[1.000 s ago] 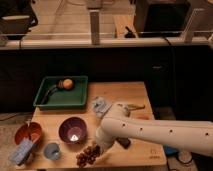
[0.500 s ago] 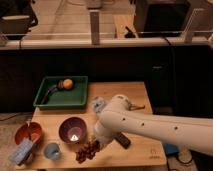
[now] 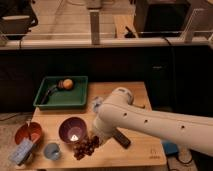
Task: Place grapes in table surface
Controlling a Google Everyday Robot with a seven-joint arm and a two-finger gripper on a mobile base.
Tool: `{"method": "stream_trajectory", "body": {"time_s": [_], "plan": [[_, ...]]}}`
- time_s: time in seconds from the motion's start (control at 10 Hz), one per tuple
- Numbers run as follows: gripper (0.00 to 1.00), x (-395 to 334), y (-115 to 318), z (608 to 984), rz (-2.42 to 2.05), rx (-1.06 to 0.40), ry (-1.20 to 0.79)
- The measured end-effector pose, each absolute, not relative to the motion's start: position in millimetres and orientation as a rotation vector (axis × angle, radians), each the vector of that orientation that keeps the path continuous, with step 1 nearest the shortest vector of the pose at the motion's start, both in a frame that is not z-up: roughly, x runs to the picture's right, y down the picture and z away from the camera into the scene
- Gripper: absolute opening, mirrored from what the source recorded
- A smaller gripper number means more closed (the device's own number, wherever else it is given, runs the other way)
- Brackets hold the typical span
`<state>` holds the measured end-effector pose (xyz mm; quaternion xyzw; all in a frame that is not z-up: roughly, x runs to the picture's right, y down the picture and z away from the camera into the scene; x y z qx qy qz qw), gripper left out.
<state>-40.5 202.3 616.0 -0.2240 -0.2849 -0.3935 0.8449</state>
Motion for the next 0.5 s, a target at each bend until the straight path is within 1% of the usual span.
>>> {"method": "stream_trajectory", "body": {"time_s": [0.2, 0.4, 0.5], "plan": [[0.00, -42.1, 203.1, 620.9, -0.835, -0.469, -0.625], [0.00, -39.4, 211.6, 637.6, -0.827, -0.470, -0.646], [0.00, -39.3, 222.4, 653.9, -0.824, -0.477, -0.670]]}}
